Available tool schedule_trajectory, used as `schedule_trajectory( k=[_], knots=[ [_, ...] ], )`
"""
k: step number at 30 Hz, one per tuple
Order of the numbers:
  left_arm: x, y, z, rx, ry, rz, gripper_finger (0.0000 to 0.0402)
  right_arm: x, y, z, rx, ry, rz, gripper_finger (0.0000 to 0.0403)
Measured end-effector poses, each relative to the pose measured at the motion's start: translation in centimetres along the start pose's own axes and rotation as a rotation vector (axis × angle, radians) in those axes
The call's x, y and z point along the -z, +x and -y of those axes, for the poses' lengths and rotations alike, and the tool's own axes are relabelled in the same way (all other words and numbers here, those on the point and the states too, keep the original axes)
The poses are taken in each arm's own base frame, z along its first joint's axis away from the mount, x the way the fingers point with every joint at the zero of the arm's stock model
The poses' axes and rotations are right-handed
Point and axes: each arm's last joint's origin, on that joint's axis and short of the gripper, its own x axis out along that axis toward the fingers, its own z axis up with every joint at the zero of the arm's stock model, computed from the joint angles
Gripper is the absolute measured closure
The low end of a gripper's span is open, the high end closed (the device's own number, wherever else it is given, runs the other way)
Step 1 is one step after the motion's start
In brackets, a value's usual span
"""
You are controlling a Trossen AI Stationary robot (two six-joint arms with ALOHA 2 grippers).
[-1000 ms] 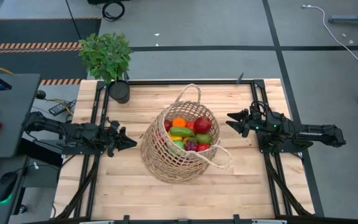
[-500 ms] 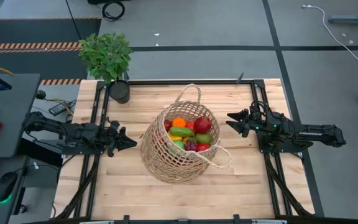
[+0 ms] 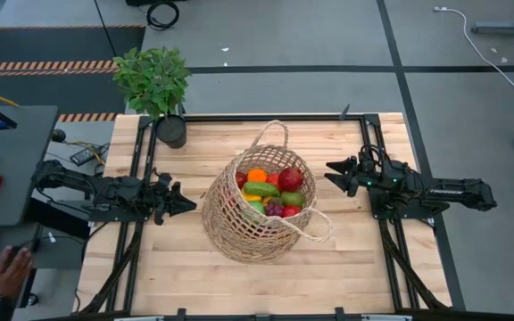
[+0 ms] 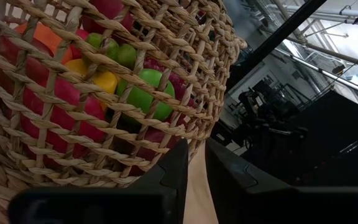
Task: Build produce basket
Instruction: Return to home position
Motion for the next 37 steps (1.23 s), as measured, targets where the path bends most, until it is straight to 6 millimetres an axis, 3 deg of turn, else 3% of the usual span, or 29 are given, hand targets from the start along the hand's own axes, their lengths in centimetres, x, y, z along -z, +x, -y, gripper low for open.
schedule_trajectory(
  k=[37],
  knots=[
    [0.0,0.0,0.0,0.0,0.0,0.0,0.0339,0.0,0.0,0.0,0.0,0.0,0.0,0.0042]
  ],
)
